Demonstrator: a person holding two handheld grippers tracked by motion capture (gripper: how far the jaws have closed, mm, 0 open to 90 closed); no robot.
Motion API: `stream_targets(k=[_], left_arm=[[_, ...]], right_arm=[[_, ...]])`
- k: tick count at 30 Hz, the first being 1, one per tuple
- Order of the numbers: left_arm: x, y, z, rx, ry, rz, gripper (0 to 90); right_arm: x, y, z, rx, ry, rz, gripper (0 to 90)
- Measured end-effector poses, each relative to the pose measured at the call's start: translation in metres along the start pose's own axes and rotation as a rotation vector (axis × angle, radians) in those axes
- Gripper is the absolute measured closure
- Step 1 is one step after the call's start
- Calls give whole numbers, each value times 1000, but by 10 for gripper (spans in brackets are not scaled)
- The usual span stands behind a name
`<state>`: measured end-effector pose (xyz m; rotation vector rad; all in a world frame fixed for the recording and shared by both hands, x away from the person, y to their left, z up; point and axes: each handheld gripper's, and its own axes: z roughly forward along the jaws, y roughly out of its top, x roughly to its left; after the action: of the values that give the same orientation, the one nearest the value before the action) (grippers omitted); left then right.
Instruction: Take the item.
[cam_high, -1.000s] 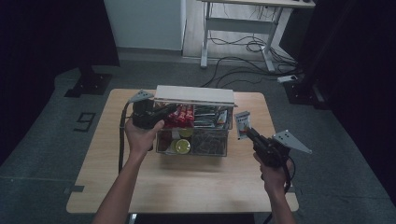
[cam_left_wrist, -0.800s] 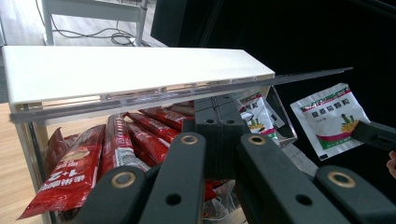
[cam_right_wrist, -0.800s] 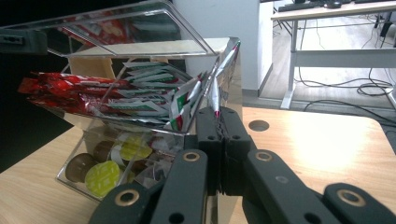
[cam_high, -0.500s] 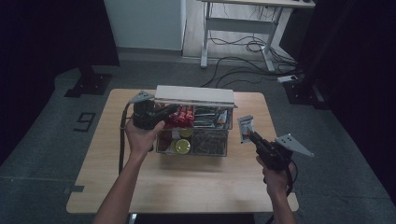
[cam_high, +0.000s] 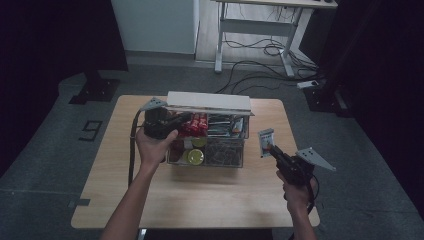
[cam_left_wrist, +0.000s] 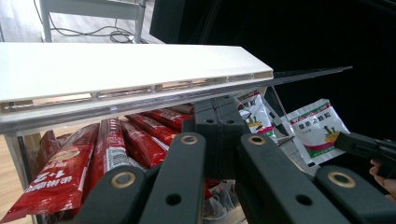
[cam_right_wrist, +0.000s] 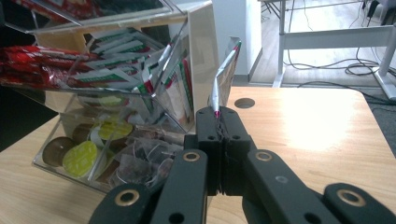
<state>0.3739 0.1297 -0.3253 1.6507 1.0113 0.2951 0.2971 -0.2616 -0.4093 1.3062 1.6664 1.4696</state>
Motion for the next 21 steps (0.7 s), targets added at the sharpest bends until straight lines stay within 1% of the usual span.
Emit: stream_targets(k=[14,21], left_arm=[[0,-1,0,7,3,1,900],[-1,-1,1,9,5,3,900]], right_arm=[[-11,-19,6,42,-22,15,876],[-18,-30,11,74,-35,27,876]])
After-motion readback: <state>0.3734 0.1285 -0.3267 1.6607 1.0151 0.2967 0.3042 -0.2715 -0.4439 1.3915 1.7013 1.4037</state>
